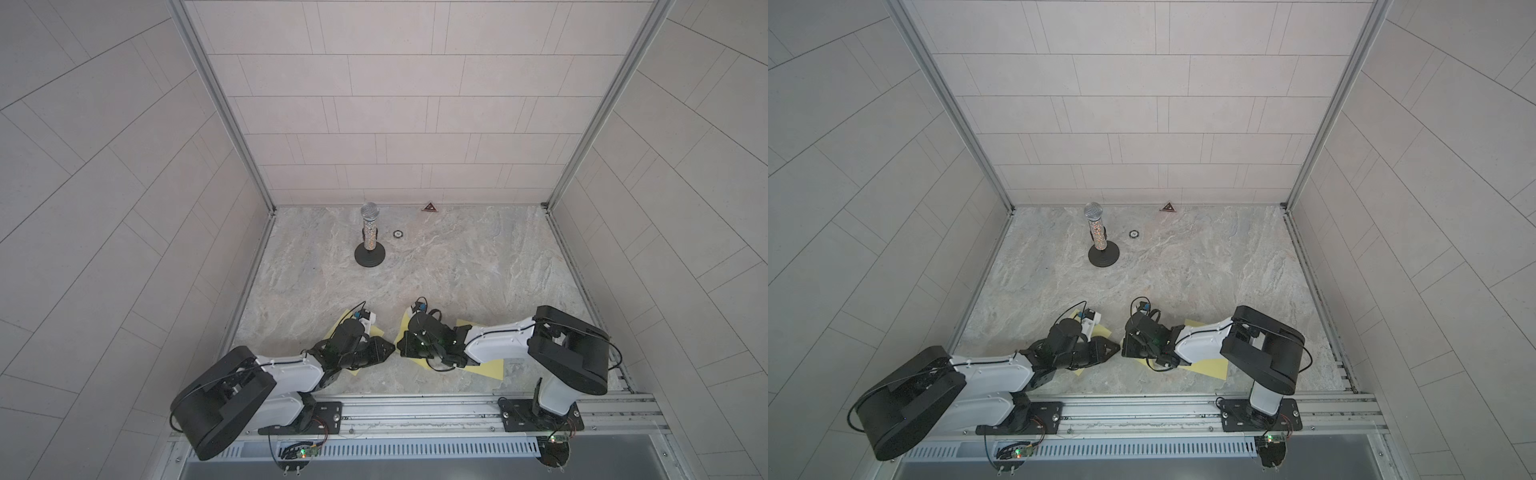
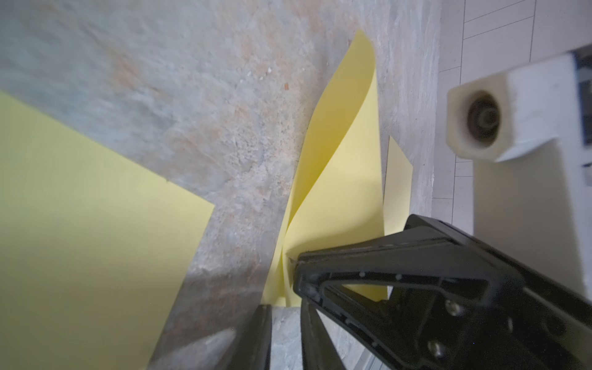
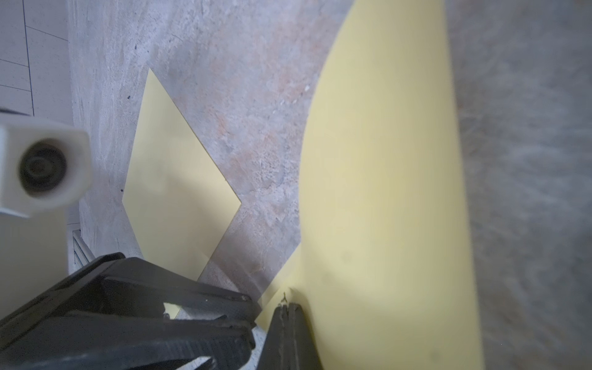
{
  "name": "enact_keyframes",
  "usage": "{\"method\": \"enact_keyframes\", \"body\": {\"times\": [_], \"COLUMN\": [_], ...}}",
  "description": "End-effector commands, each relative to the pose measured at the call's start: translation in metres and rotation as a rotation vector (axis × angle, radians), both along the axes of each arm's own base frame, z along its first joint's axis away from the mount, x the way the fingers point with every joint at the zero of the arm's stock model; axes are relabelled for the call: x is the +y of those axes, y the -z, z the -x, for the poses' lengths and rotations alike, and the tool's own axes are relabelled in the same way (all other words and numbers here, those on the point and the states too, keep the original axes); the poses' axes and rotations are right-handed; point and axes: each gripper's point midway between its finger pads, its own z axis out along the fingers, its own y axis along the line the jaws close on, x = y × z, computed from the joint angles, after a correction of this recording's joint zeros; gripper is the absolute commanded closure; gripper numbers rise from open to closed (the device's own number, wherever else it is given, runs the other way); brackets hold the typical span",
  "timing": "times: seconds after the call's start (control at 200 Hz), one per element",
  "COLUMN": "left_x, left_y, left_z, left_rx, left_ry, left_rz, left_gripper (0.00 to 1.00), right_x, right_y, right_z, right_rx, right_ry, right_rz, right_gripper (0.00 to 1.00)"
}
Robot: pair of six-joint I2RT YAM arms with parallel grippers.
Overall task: Fold the square paper diagonally
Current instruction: Fold the paper at the center of the board.
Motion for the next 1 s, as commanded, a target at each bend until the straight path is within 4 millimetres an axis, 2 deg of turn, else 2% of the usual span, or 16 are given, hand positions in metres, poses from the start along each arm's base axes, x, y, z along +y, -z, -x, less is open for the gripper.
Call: {"method": "enact_keyframes", "body": {"times": [0.0, 0.44, 0.71, 0.996], "left_x": [-0.008, -0.004, 0.003, 0.009], "left_y": [-0.004, 0.009, 0.026, 0.041], "left_z": [-0.004, -0.006, -0.002, 0.004], "left_rx": [-0.024, -0.01, 0.018, 0.061], "left_ry": [0.023, 0.018, 0.019, 0.027], "left_rz": [0.008, -0.051, -0.11, -0.16], "left_gripper": [0.79, 0.82, 0.93, 0.96], "right_x": [-0.037, -0.036, -0.034, -0.028], "right_y": [0.048, 0.048, 0.044, 0.031], "right_z": [0.023, 0.025, 0.025, 0.016], "right_rx": [0.095, 0.089, 0.084, 0.059], "right_ry": [0.004, 0.003, 0.002, 0.005], "right_rz": [0.184, 0.169, 0.153, 0.118], "right_gripper": [1.0, 1.0, 1.0, 0.99]}}
